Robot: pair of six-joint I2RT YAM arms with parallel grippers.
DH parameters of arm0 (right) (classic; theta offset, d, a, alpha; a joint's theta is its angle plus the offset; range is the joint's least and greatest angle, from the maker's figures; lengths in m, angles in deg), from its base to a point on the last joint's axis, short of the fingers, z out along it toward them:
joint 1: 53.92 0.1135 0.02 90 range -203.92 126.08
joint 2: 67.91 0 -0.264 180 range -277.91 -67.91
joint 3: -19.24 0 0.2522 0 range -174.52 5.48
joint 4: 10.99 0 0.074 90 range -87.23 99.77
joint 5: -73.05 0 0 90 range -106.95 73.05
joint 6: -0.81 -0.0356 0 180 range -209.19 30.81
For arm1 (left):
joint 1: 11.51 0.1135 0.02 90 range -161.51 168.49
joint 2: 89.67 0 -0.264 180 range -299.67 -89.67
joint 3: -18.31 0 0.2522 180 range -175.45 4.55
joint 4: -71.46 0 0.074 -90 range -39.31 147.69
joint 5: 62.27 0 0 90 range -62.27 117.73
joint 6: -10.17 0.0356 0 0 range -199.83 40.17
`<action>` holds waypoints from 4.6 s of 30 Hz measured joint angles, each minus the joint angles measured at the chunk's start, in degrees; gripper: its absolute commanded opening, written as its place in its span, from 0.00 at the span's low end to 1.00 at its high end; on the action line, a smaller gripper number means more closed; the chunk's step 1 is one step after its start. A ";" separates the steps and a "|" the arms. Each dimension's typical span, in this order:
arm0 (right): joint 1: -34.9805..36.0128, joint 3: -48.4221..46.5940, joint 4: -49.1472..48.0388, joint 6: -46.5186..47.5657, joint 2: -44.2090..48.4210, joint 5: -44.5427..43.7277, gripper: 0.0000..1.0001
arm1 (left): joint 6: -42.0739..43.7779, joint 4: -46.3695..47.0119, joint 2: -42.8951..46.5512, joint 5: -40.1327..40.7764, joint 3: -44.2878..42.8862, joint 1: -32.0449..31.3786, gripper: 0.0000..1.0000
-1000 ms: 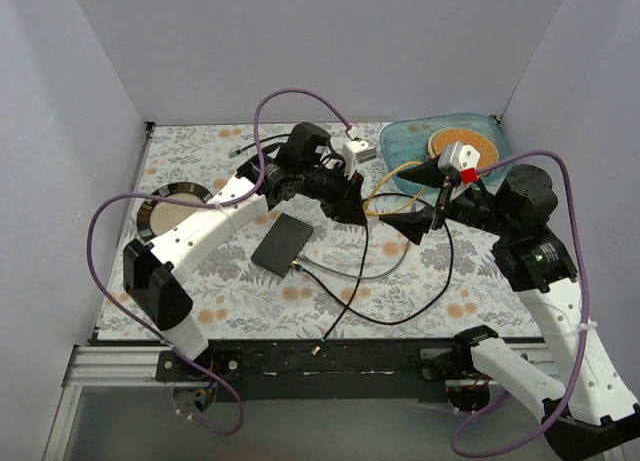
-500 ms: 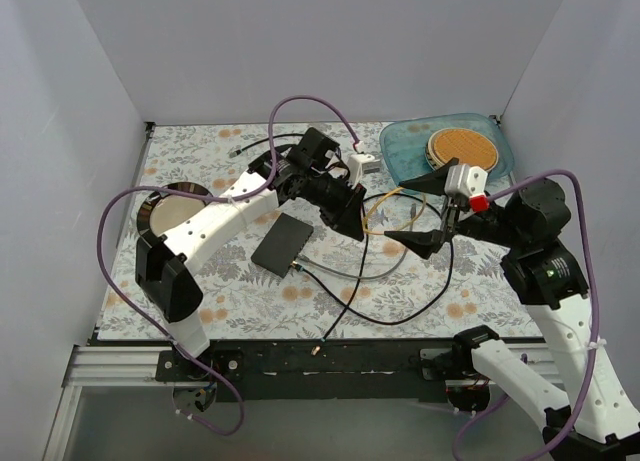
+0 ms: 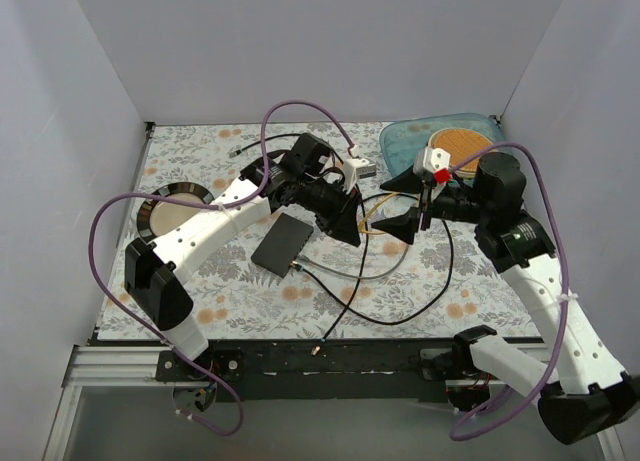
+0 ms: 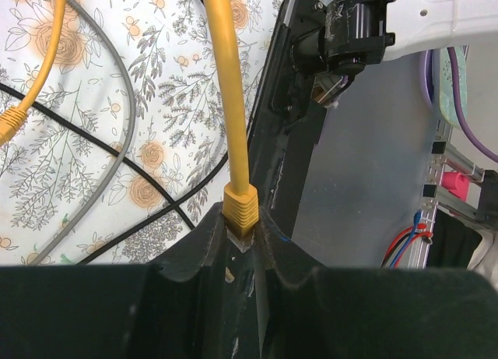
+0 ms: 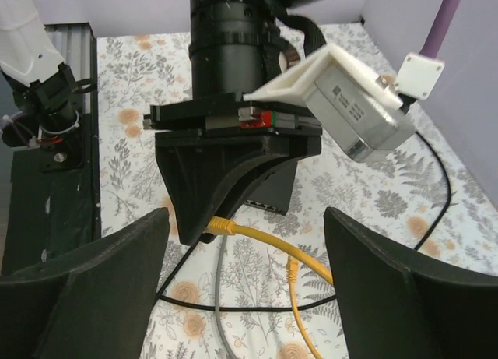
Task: Insert the plug into the switch port
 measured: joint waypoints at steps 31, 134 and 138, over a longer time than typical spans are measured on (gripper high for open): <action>9.31 -3.78 11.65 10.91 -12.55 1.77 0.34 | 4.63 -5.77 3.10 2.14 -0.72 -0.24 0.00; 14.08 6.27 1.20 -7.74 0.87 -30.64 0.79 | -12.37 29.22 24.65 22.29 24.09 0.00 0.49; 14.14 9.31 1.20 -10.47 0.52 -39.85 0.81 | -14.51 31.45 23.63 26.21 30.71 0.00 0.78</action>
